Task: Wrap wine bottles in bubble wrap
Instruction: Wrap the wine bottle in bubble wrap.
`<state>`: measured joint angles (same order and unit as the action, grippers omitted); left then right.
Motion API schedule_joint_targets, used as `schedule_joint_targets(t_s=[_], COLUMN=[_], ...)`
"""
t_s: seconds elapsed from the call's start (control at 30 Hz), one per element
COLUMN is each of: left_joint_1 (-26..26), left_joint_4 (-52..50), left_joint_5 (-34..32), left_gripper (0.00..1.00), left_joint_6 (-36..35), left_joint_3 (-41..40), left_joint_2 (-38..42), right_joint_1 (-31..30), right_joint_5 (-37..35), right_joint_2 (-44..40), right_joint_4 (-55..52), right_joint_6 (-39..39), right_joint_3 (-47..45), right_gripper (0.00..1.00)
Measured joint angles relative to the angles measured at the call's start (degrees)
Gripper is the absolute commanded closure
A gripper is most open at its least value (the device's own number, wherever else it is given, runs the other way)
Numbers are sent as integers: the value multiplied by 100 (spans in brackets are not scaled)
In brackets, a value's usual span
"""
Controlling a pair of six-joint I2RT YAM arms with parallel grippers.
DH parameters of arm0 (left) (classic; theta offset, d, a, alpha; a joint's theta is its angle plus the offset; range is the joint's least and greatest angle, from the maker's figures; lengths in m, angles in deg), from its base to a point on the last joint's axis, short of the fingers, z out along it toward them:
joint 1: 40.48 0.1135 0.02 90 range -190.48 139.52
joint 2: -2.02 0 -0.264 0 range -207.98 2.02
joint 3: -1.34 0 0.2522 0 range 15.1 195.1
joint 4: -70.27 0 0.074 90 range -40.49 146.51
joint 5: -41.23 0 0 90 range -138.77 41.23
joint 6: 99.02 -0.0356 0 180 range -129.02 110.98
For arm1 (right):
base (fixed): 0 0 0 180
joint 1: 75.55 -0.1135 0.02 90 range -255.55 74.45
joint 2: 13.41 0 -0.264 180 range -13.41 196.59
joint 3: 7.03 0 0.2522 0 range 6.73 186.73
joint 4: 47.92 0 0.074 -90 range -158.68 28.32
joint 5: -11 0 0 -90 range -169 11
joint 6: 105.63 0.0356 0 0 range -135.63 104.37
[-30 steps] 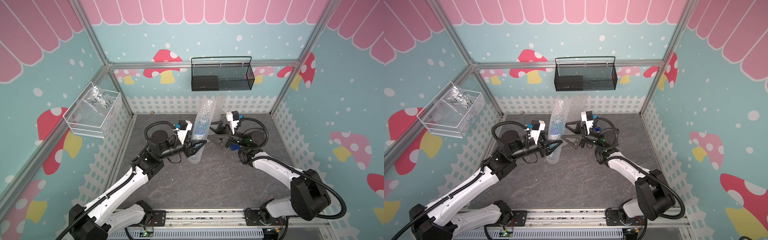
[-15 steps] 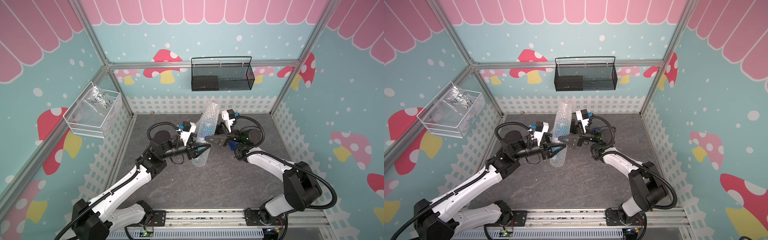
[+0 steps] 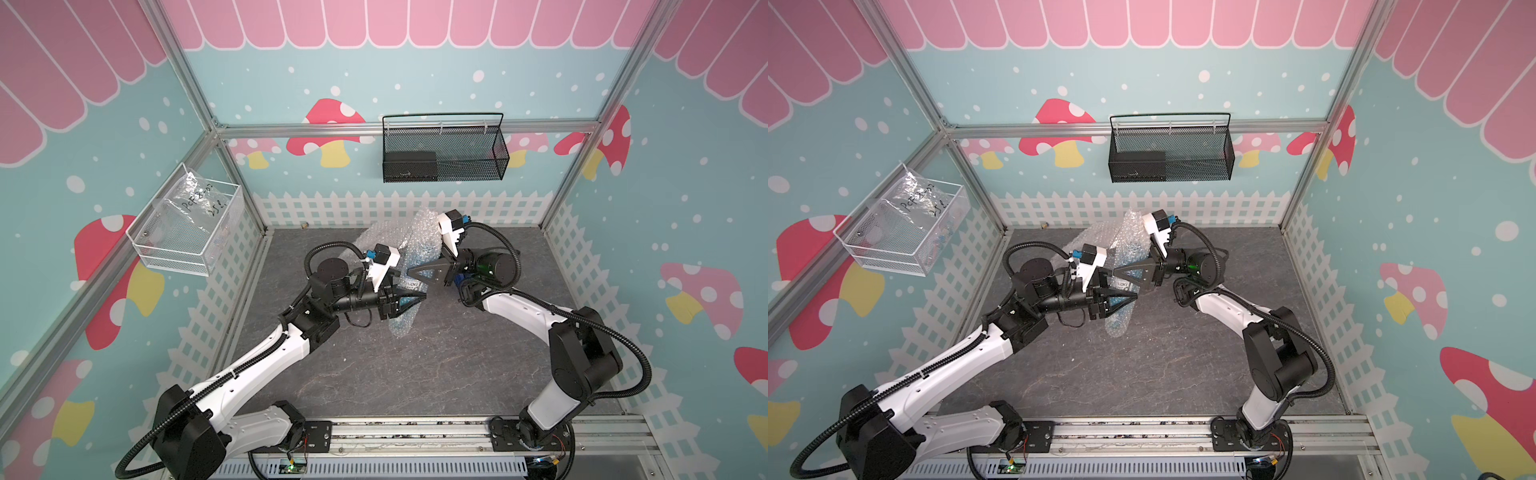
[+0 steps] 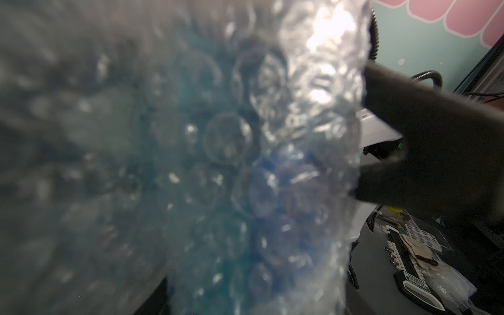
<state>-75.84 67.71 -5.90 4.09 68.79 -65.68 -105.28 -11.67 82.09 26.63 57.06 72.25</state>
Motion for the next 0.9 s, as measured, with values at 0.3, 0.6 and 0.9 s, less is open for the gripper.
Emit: schedule_joint_targets(t_s=[0.3, 0.6, 0.9], left_joint_1=[-7, -216, -1259], left_joint_4=[-299, -1119, -514], left_joint_5=[-393, -2931, -4715], left_gripper=[0, 0, 0], left_joint_6=[-251, -1449, -2588], left_joint_3=[129, -269, -326], left_joint_2=[61, 1808, 1209], right_joint_1=[-2, -297, -577], right_joint_5=[192, -2490, -4500], right_joint_2=[-59, -1283, -1659], right_joint_4=[-1019, -6767, -8008], right_joint_6=[-671, -4634, -5274], right_joint_3=[275, 1200, 1104], right_gripper=[79, 84, 82])
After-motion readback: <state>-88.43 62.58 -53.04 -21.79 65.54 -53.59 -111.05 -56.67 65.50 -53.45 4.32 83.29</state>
